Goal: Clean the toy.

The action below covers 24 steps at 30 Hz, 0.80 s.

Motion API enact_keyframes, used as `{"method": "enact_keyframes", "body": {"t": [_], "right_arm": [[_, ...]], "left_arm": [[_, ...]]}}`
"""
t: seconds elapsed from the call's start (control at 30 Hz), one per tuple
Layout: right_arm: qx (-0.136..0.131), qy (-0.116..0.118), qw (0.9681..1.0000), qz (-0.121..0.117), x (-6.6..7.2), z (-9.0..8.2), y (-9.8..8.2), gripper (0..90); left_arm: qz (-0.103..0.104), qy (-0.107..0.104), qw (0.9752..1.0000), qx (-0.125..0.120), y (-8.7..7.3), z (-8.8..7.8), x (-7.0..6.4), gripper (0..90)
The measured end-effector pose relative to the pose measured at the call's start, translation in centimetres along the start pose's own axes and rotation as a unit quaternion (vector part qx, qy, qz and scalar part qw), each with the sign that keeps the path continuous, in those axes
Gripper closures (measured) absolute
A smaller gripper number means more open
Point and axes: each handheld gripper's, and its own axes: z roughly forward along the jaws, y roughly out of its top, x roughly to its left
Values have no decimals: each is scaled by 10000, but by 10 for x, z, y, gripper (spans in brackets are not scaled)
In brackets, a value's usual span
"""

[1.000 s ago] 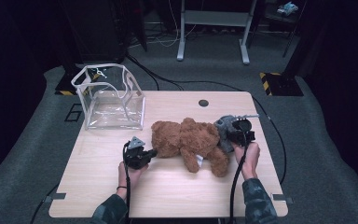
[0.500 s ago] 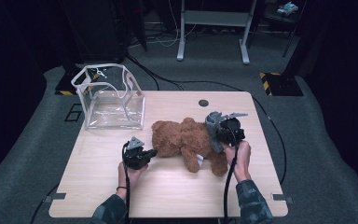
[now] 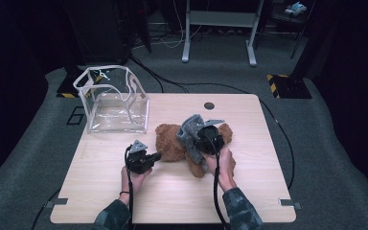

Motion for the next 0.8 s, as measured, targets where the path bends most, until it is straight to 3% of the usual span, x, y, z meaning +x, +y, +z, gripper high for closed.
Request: {"method": "enact_keyframes", "body": {"t": [0.07,0.13,0.2,0.37,0.4,0.47,0.63,0.8], "right_arm": [[-11,56,9999,-121,6,-4,1,790],[-158,203,9996,-98,13,-8,7,790],[-283,275,9989,-245,24,-6,13,789],[-109,400,9981,-456,44,17,3,791],[-99,458,9983,-352,47,20,-2,792],[-83,549,9977,-379,50,24,-12,793],[258,690,9967,-355,56,41,-33,792],[599,745,9944,-442,61,51,-41,791]], "left_arm": [[-5,-11,10000,1,1,-1,-1,879],[10,-8,10000,4,2,-1,-1,879],[48,0,10000,-9,3,-1,-2,879],[63,-17,10000,1,5,-3,-2,880],[45,-3,10000,-10,4,-3,-2,880],[49,3,10000,-10,5,-3,-1,880],[-10,-9,10000,-38,4,-3,-1,880],[-24,-24,10000,-66,4,-3,-1,881]]}}
